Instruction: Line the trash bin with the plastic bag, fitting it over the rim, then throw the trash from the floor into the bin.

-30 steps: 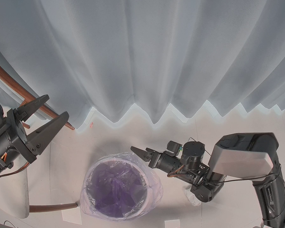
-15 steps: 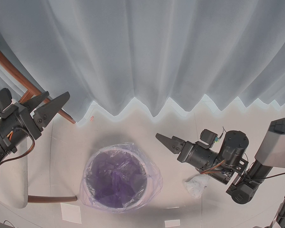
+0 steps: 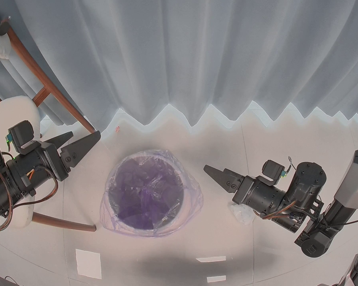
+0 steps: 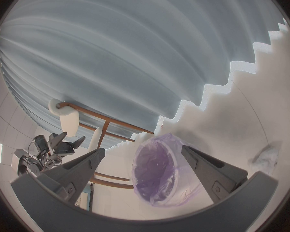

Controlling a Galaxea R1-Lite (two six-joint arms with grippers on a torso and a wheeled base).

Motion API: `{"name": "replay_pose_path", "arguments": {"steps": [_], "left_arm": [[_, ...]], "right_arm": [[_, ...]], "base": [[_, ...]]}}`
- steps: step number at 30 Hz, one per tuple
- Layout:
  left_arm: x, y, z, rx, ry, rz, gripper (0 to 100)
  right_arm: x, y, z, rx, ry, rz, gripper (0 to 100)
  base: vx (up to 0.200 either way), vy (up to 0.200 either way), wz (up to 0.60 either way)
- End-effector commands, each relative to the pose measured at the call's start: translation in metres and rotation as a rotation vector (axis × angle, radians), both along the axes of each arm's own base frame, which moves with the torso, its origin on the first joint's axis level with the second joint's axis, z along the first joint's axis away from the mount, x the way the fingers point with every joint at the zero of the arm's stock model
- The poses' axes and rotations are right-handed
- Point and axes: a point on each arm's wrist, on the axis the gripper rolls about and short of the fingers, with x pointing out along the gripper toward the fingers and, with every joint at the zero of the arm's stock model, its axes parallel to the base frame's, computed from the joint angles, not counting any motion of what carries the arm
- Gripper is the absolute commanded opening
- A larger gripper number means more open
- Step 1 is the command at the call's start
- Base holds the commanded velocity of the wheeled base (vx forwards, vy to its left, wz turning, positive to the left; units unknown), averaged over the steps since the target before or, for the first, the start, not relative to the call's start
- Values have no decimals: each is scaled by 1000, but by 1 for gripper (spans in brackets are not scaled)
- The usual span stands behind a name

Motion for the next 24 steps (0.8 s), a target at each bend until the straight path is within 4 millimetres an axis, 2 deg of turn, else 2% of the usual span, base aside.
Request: {"name": "replay_pose_path", "arguments": {"steps": [1,8,14,16,19,24], "left_arm": [[7,-4,-10,-2,52,-8,100],[28,-10,-26,-88,182,-12,100],[50,-26,-47,-277,337,-105,100],[59,-29,-57,-301,342,-105,100],[73,-32,-83,-276,344,-64,100],[92,-36,-105,-210,200,6,100]], "right_arm": [[-1,-1,4,15,-19,-1,100],[-2,-1,3,11,-14,2,100],[-3,-1,2,9,-12,2,100],[-3,-1,1,5,-7,4,100],[-3,-1,-1,0,-2,4,100],[1,-1,-8,-17,12,-7,100]], "base": [[0,0,0],[0,0,0],[0,0,0],[0,0,0],[0,0,0],[0,0,0]]}}
